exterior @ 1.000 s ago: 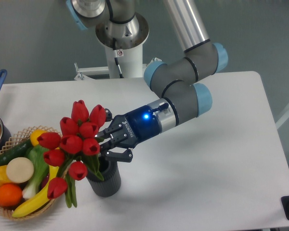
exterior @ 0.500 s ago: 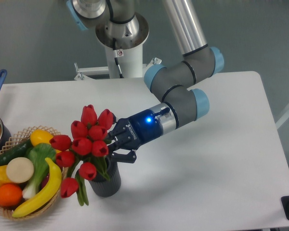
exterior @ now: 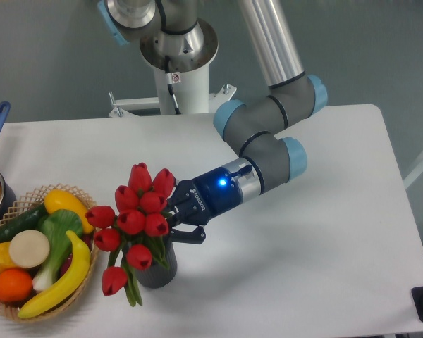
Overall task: Insert the flowers into the vase
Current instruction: 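Push the tulip bunch further down into the vase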
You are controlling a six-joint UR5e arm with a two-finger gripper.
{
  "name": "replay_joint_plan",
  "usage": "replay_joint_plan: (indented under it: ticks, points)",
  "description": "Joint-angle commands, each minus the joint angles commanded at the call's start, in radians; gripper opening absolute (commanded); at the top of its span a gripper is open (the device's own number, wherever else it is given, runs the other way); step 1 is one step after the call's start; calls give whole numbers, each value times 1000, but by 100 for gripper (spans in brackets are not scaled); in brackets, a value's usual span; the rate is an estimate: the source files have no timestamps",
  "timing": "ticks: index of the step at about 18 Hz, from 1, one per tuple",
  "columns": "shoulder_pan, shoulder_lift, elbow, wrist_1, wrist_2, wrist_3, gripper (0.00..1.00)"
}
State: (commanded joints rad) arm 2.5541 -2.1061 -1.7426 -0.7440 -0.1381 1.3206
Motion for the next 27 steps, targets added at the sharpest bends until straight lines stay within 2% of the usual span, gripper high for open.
replay_joint_plan:
  ticks: [4, 15, 24, 25, 27]
  points:
    - [3, -18, -11, 0, 2, 38, 23]
    - [6, -23, -60, 0, 3, 104, 25]
    - [5, -34, -74, 0, 3, 135, 27]
    - [5, -34, -74, 0, 3, 135, 28]
    - [6, -34, -74, 0, 3, 140, 37]
